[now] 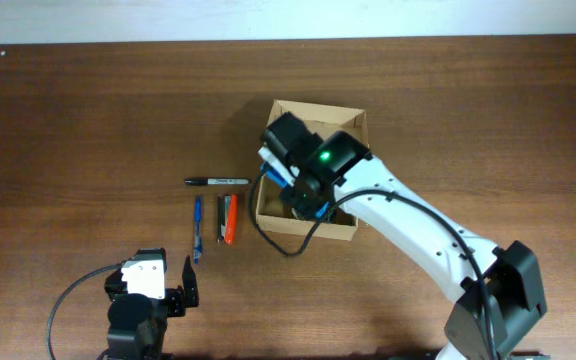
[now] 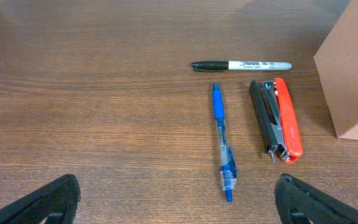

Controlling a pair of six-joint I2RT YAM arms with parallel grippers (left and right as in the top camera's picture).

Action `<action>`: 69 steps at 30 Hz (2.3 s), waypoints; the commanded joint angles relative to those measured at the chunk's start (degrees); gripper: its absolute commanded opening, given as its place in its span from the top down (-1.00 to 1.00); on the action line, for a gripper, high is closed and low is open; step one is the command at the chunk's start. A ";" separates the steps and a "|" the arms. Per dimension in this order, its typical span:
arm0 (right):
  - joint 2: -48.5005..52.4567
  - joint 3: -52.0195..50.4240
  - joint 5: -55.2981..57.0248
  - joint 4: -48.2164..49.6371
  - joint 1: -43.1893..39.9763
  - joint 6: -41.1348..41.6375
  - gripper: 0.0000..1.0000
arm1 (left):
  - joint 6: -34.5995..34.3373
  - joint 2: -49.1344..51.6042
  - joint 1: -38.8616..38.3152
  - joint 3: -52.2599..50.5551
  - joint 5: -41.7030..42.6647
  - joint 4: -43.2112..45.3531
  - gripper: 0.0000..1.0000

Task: Pack container
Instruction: 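Lower the blue duster into the box and open the right gripper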

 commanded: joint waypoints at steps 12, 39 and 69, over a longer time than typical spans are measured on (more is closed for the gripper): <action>4.13 0.90 0.17 2.64 -0.55 5.40 0.28 | 1.11 -0.39 0.35 -0.33 -0.59 0.11 -0.99; 6.01 0.94 -3.06 -1.40 -0.55 7.30 -0.11 | 1.11 -0.39 0.35 -0.33 -0.57 0.11 -0.99; 5.90 9.60 -0.72 -14.43 -6.88 11.10 -0.19 | 1.11 -0.39 0.35 -0.33 -0.57 0.11 -0.99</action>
